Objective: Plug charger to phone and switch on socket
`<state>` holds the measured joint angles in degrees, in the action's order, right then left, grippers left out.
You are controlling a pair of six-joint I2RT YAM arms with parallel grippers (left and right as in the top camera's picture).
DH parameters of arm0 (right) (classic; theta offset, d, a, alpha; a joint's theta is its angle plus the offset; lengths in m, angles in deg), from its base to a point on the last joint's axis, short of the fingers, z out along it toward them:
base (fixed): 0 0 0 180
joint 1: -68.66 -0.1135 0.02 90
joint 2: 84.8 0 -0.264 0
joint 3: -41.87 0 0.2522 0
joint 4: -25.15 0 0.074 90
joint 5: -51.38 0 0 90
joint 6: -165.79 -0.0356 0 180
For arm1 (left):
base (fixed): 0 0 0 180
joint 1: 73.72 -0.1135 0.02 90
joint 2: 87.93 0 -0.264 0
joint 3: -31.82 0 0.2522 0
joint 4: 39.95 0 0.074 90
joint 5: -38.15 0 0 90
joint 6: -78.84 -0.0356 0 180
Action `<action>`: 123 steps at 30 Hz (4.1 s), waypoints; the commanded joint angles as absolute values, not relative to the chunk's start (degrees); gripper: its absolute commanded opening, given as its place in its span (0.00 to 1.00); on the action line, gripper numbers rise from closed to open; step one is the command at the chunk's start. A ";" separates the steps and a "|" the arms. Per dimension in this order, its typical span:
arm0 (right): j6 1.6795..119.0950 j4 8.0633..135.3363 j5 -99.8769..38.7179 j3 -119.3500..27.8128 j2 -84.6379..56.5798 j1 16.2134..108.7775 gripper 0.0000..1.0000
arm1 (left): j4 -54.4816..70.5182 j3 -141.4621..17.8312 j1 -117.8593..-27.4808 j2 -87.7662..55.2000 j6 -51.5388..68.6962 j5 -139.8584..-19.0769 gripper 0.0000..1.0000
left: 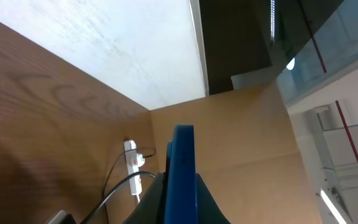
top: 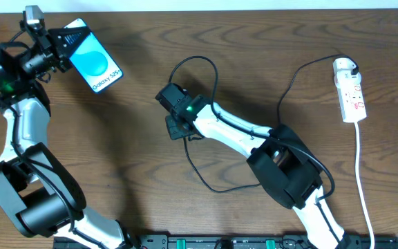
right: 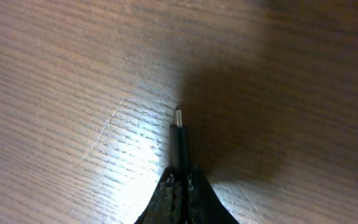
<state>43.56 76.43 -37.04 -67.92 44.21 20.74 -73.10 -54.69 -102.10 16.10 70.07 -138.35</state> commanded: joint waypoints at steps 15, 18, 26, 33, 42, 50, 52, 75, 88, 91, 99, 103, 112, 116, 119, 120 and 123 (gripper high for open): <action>75.03 68.02 50.70 -68.90 45.72 43.12 0.01 | -73.63 -55.24 -98.82 14.81 70.79 -139.44 0.07; 75.64 68.00 50.89 -68.90 45.72 42.97 0.01 | -73.65 -55.24 -96.75 14.81 70.79 -136.23 0.07; 73.63 63.78 50.89 -68.90 45.72 38.86 0.01 | -71.33 -55.24 -92.20 14.83 59.52 -131.29 0.07; 66.70 54.88 50.89 -68.90 45.72 36.80 0.01 | -60.91 -55.21 -90.78 14.83 46.99 -129.63 0.07; 54.42 41.33 50.87 -68.90 45.72 36.72 0.01 | -50.22 -55.21 -90.65 14.83 38.53 -125.50 0.07; 42.27 28.72 50.87 -68.90 45.72 36.74 0.01 | -50.22 -55.21 -90.54 14.83 37.51 -126.77 0.07; 41.92 27.52 50.85 -68.90 45.72 36.72 0.01 | -50.22 -55.21 -90.39 14.83 37.53 -127.40 0.07; 41.94 26.25 50.83 -68.90 45.72 37.22 0.01 | -50.26 -55.24 -89.01 14.83 41.66 -131.12 0.07; 41.92 26.27 50.70 -68.90 45.72 38.16 0.01 | -50.48 -55.24 -88.88 14.83 41.59 -131.12 0.08; 41.92 26.25 50.46 -68.90 45.72 37.63 0.01 | -50.48 -55.24 -88.00 14.83 41.18 -131.07 0.07; 39.71 25.75 49.32 -68.90 45.72 37.33 0.01 | -50.48 -55.24 -87.35 14.83 40.72 -130.46 0.07; 36.83 22.95 48.95 -68.90 45.72 37.33 0.01 | -50.46 -55.24 -87.35 14.83 39.87 -130.46 0.07; 29.07 15.69 46.37 -68.90 45.72 37.15 0.01 | -50.55 -55.24 -87.35 14.83 39.87 -130.11 0.07; 29.02 15.76 45.78 -68.90 45.72 36.80 0.01 | -50.70 -55.24 -87.35 14.83 39.89 -128.30 0.07; 28.87 15.76 45.54 -68.90 45.72 36.78 0.01 | -50.70 -55.24 -87.35 14.83 39.91 -126.74 0.08; 28.85 15.76 45.47 -68.90 45.72 36.78 0.01 | -50.68 -55.24 -87.35 14.83 39.91 -126.11 0.07; 28.45 15.76 44.82 -68.90 45.72 36.78 0.01 | -50.70 -55.24 -87.35 14.83 39.91 -124.08 0.07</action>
<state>29.46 16.33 47.70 -68.25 45.67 37.24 -50.39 -54.60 -88.07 16.10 41.09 -125.76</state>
